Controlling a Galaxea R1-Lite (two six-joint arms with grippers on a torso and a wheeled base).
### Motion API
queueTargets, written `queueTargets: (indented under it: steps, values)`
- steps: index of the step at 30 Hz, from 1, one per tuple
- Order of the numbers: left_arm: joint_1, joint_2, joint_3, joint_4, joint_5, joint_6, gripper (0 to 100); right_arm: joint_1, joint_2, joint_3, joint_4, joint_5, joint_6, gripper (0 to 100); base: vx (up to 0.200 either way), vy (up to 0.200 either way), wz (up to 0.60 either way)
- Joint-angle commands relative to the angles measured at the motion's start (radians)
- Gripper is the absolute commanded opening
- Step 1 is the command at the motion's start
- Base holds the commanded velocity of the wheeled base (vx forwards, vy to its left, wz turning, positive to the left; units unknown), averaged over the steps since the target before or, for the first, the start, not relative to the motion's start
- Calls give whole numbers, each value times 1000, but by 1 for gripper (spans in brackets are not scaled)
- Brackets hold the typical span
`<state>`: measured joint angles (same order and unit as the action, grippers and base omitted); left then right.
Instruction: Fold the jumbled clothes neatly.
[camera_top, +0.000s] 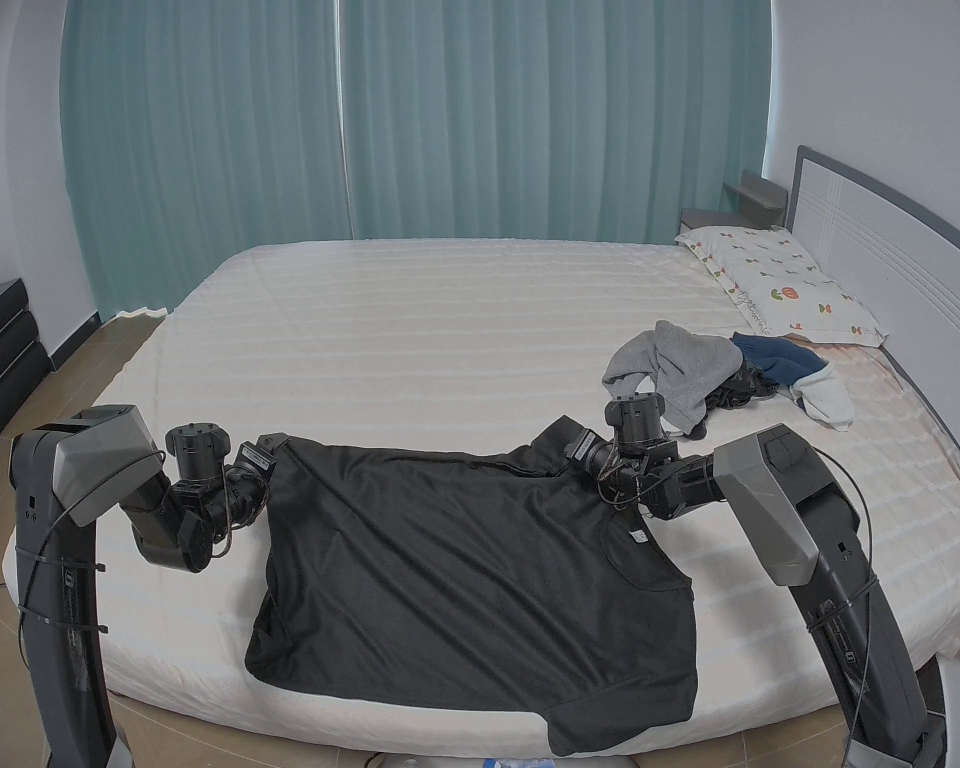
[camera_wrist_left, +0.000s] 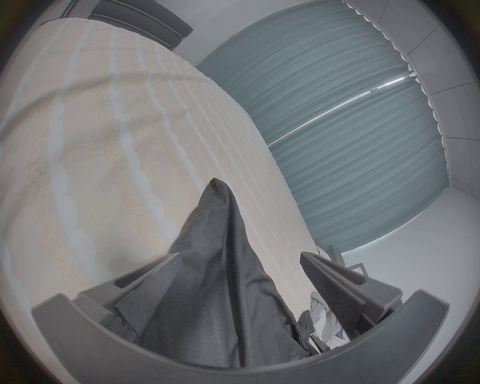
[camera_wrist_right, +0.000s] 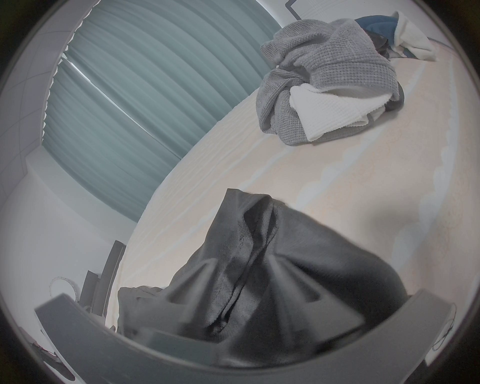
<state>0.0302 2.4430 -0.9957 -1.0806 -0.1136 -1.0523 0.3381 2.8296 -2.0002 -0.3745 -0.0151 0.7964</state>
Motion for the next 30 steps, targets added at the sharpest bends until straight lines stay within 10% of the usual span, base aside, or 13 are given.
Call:
queueTargets:
  steps: [1, 17, 18, 30]
  values:
    - [0, -1, 0, -1, 0, 2, 100, -11, 14, 0, -35, -2, 0, 0, 0, 0, 0]
    - [-1, 1, -1, -1, 0, 2, 100, -82, 7, 0, -304, -5, -39, 0, 0, 0, 0]
    - [-1, 1, -1, -1, 0, 2, 100, -82, 8, 0, -304, -5, -42, 100, 0, 0, 0]
    - [-3, 1, -4, 1, 0, 2, 100, -110, -16, 63, -265, 0, -83, 100, 0, 0, 0]
